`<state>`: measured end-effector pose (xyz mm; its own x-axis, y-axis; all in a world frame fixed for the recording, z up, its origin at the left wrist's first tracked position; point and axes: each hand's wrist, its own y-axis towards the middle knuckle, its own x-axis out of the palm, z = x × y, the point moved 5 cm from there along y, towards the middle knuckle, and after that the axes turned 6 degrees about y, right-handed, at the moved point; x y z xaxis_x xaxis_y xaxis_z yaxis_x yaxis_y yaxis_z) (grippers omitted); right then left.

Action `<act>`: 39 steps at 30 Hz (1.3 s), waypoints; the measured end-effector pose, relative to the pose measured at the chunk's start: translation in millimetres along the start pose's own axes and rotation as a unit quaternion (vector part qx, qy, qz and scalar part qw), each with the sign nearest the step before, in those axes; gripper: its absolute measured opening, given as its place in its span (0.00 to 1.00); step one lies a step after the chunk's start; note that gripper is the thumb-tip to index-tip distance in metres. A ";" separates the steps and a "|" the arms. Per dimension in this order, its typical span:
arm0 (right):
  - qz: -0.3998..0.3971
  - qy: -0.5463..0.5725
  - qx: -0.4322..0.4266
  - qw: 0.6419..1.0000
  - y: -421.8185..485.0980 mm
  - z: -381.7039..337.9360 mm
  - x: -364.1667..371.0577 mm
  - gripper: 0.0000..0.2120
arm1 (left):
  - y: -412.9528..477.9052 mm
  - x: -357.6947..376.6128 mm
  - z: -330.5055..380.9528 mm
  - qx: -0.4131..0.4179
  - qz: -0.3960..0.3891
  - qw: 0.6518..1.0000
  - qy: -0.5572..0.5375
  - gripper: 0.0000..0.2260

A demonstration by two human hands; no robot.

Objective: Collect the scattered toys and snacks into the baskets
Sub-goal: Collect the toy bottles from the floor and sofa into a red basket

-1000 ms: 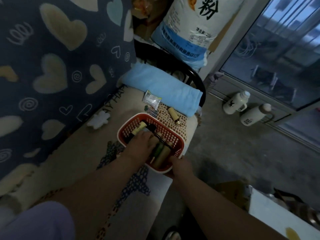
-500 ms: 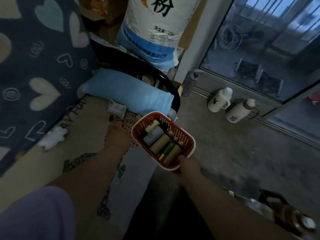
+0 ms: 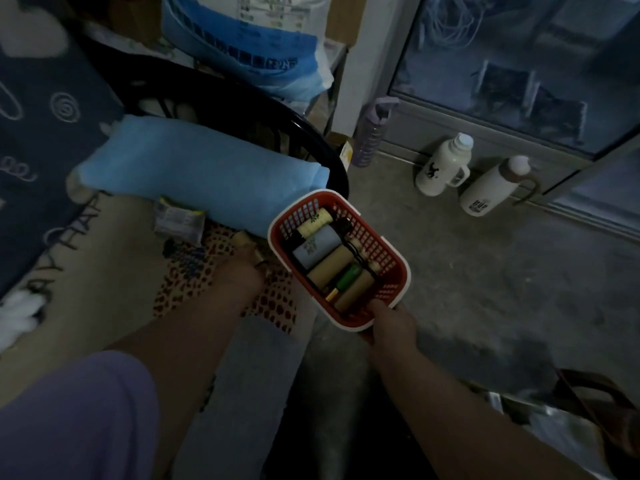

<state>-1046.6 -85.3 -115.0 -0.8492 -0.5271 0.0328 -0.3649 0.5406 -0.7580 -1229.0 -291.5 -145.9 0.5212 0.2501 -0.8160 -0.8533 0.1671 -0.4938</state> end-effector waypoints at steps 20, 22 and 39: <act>0.018 -0.062 -0.045 0.997 -47.7 -54.5 29.0 0.10 | -45.1 -98.1 49.4 0.122 0.272 0.944 -0.137 0.23; -0.008 -0.077 -0.057 0.995 -68.8 -67.0 42.9 0.08 | -65.7 -113.0 73.2 0.216 0.269 0.932 -0.107 0.25; -0.234 -0.256 -0.095 0.933 -255.0 -19.6 130.9 0.08 | -263.9 -168.4 -14.7 0.183 0.270 0.936 0.132 0.27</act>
<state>-1072.1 -279.3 95.3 -0.3043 -0.9523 -0.0219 -0.7523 0.2544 -0.6078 -1091.7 -391.7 117.4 -0.0469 0.1564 -0.9866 -0.9049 0.4117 0.1083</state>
